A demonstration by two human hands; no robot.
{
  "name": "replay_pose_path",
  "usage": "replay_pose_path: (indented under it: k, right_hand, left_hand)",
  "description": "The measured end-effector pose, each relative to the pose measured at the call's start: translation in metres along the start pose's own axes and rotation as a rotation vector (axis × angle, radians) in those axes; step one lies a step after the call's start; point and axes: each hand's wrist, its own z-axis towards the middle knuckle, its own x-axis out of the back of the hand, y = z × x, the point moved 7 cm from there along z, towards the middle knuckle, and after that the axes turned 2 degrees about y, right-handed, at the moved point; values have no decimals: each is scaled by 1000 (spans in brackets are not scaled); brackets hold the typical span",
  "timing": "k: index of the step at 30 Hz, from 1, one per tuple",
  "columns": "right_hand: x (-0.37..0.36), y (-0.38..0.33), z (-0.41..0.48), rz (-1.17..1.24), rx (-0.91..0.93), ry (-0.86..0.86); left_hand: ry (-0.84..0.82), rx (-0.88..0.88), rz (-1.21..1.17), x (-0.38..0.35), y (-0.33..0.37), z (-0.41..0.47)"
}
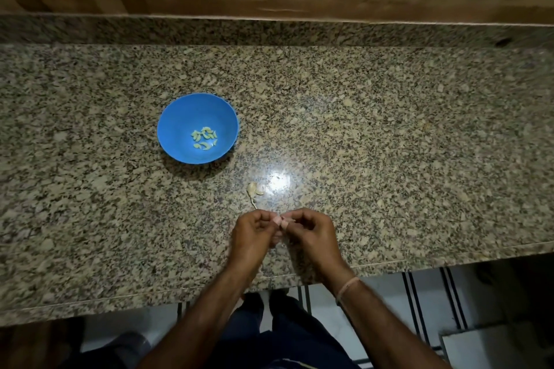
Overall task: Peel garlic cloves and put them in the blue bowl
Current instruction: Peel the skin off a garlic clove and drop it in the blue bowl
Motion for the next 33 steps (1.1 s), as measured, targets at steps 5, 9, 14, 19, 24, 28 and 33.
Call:
replay_pose_path:
  k: [5, 9, 14, 19, 24, 28, 33]
  right_hand:
    - [-5, 1, 3, 273, -190, -67]
    - [-9, 6, 9, 302, -273, -153]
    - [-1, 6, 21, -111, -60, -186]
    - [-2, -6, 19, -216, 94, -238]
    - [1, -15, 17, -416, 249, -278]
    - [6, -18, 16, -440, 280, -292]
    - [17, -5, 17, -179, 43, -267]
  left_hand:
    - [19, 161, -231, -8, -11, -9]
    - [104, 144, -255, -9, -14, -12]
    - [162, 87, -279, -10, -14, -18]
    - [256, -29, -133, -6, -11, -22]
    - [242, 0, -133, -8, -14, -24]
    - [334, -23, 69, -2, -7, -24]
    - [395, -225, 259, 0, 14, -33]
